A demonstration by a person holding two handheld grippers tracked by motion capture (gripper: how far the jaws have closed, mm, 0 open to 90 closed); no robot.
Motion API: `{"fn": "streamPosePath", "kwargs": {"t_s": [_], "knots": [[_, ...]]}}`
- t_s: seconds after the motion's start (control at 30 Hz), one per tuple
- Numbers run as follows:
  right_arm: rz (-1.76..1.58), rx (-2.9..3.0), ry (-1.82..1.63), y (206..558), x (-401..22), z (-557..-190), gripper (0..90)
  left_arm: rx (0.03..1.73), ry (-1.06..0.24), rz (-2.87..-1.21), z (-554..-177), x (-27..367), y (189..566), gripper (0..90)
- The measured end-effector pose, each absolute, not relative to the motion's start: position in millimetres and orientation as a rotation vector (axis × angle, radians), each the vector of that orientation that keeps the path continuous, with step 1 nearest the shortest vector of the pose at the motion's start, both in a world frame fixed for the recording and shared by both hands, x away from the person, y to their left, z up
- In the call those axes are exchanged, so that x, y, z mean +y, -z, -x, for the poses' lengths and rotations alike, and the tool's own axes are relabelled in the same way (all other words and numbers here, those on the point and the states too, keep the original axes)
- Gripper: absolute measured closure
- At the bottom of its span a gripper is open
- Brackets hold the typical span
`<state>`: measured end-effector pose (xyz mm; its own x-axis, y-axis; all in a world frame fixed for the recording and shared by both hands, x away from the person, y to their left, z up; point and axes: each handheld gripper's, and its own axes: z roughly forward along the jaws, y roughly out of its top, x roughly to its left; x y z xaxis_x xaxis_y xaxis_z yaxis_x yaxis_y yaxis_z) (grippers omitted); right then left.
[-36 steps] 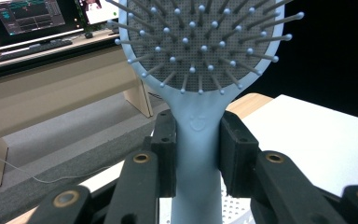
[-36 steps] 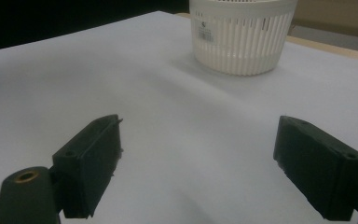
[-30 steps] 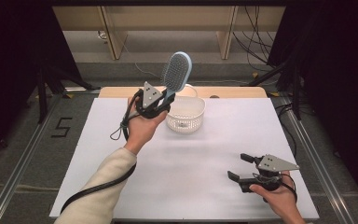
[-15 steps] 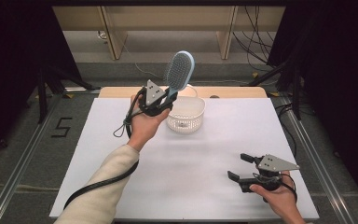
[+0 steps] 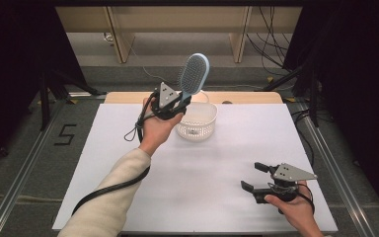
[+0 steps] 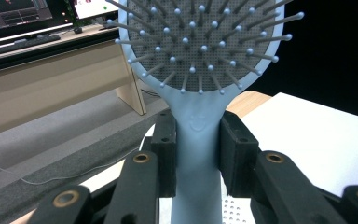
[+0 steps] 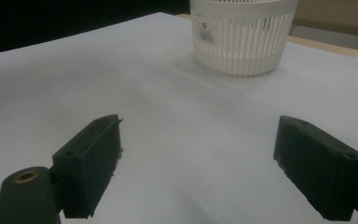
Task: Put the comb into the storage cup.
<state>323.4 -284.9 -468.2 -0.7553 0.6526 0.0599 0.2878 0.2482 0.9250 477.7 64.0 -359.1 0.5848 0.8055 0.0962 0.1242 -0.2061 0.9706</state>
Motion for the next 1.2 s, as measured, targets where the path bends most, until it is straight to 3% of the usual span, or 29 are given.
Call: {"fn": "streamPosePath", "kwargs": {"t_s": [1.2], "knots": [[-0.873,2.191,-1.516,468,-285,-323,15.8,0.785,-0.741,-1.693,-506,48,357,70.0]]}}
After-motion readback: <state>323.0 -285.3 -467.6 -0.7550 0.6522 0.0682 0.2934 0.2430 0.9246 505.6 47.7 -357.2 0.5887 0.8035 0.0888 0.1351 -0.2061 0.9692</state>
